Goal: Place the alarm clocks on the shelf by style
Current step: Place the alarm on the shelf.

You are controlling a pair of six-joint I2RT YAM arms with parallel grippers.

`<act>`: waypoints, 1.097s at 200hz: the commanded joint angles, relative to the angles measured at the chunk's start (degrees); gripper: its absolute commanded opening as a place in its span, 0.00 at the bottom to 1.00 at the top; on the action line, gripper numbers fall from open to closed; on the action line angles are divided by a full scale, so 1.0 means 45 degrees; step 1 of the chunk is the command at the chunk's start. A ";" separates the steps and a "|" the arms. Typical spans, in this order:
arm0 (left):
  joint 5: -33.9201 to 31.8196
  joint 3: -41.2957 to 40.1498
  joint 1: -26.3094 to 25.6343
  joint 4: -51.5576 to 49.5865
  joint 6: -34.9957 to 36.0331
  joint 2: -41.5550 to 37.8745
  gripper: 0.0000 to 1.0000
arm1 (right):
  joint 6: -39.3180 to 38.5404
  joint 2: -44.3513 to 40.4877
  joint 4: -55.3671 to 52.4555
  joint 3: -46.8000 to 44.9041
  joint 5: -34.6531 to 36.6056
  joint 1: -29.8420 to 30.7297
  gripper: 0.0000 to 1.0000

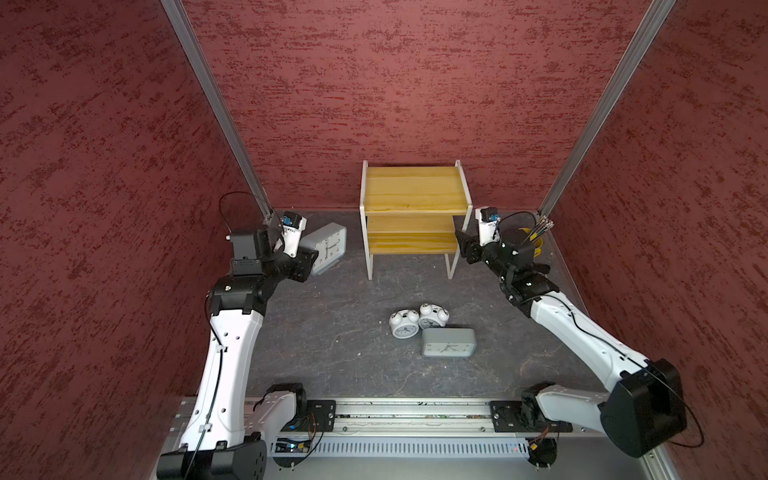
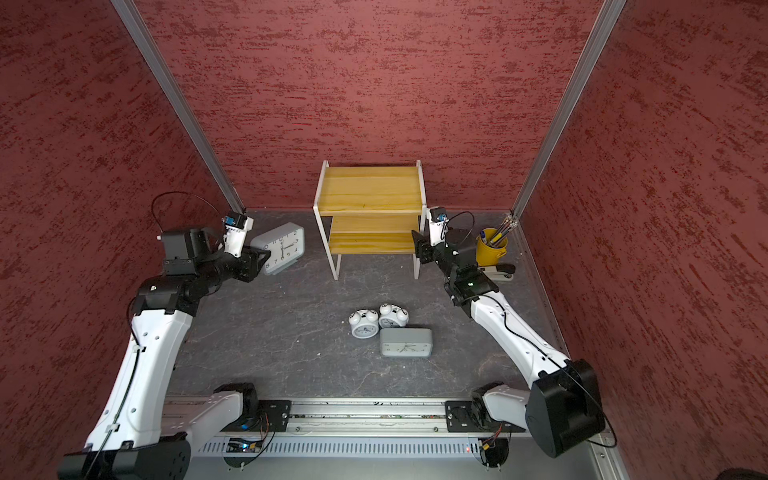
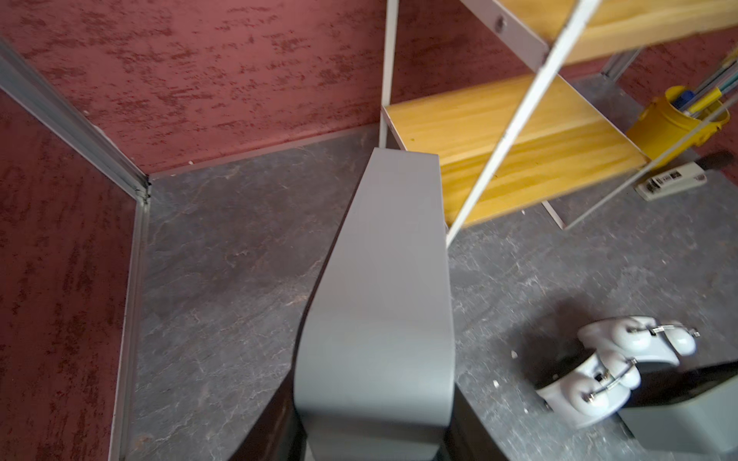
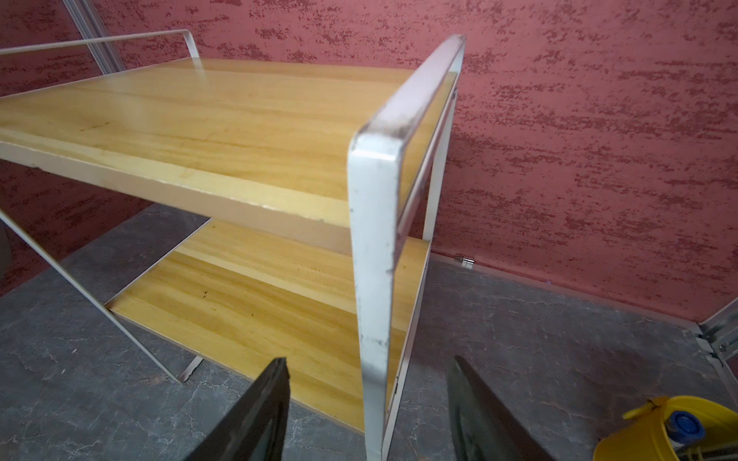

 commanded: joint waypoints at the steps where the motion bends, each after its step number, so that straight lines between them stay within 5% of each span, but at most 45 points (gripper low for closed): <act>1: 0.1012 0.0385 0.0175 0.2502 -0.0539 0.0324 0.08 | 0.0145 0.0191 0.1403 0.0050 0.0455 -0.0096 0.61; 85: 0.3662 0.0302 0.0058 0.5882 -0.0165 0.2957 0.09 | 0.0134 0.1171 0.2134 0.0466 0.0080 -0.0214 0.41; 167: 0.4489 0.0941 -0.1156 0.7332 0.1188 0.5353 0.10 | -0.0110 0.1444 0.2031 0.0673 -0.1088 -0.0413 0.21; 219: 0.5486 0.0997 -0.1435 0.8529 0.1348 0.6411 0.10 | -0.0263 0.1508 0.1809 0.0809 -0.1405 -0.0475 0.16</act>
